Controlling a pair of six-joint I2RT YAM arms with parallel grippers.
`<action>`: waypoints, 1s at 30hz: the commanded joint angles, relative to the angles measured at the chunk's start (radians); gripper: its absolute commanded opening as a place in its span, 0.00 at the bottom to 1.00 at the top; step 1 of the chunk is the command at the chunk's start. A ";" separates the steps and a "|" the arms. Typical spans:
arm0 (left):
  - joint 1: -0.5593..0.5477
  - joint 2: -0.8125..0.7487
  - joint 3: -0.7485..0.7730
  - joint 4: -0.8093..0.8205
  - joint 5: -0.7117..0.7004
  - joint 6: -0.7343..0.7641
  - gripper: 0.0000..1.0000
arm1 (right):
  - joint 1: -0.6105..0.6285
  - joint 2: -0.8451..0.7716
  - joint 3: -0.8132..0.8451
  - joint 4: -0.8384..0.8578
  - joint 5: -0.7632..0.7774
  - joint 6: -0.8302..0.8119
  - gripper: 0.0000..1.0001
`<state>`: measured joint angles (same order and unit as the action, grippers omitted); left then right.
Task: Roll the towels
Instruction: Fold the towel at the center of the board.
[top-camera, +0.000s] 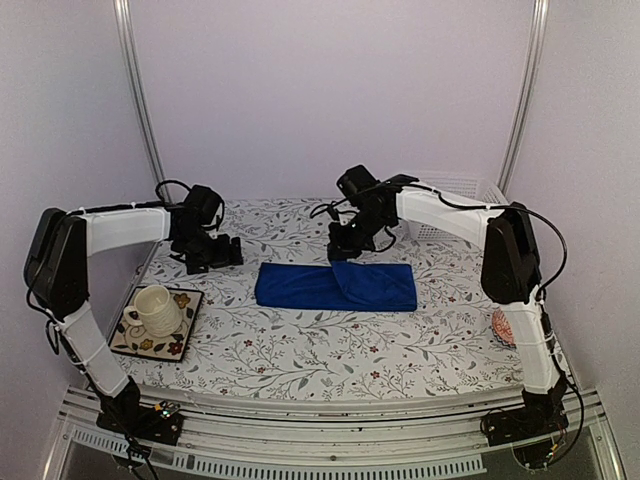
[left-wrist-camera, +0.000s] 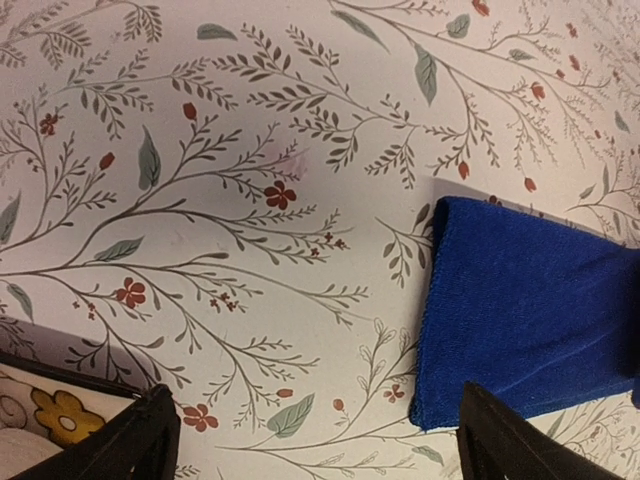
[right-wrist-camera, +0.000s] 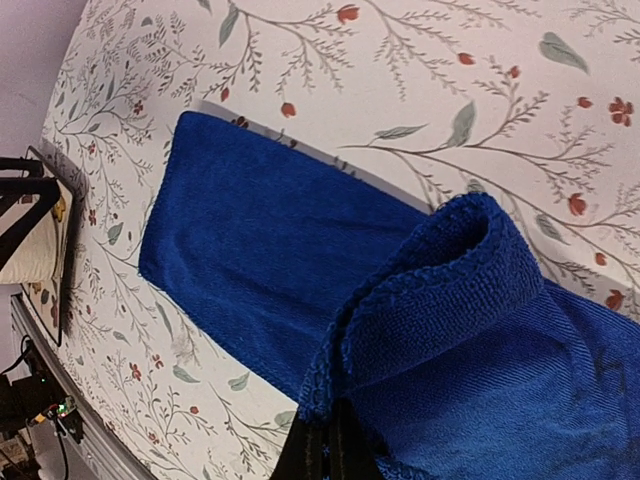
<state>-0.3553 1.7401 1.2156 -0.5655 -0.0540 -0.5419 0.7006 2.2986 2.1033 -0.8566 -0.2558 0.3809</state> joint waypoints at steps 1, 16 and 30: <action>0.019 -0.038 -0.036 0.037 0.027 0.025 0.97 | 0.038 0.038 0.042 0.026 -0.040 0.017 0.02; 0.024 -0.045 -0.068 0.092 0.064 0.050 0.97 | 0.075 0.139 0.053 0.301 -0.115 0.047 0.02; 0.045 -0.088 -0.131 0.108 0.071 0.049 0.97 | 0.108 0.207 0.085 0.498 -0.213 0.113 0.02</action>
<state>-0.3237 1.6936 1.1023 -0.4812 0.0120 -0.5003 0.7891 2.4531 2.1448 -0.4442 -0.4229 0.4660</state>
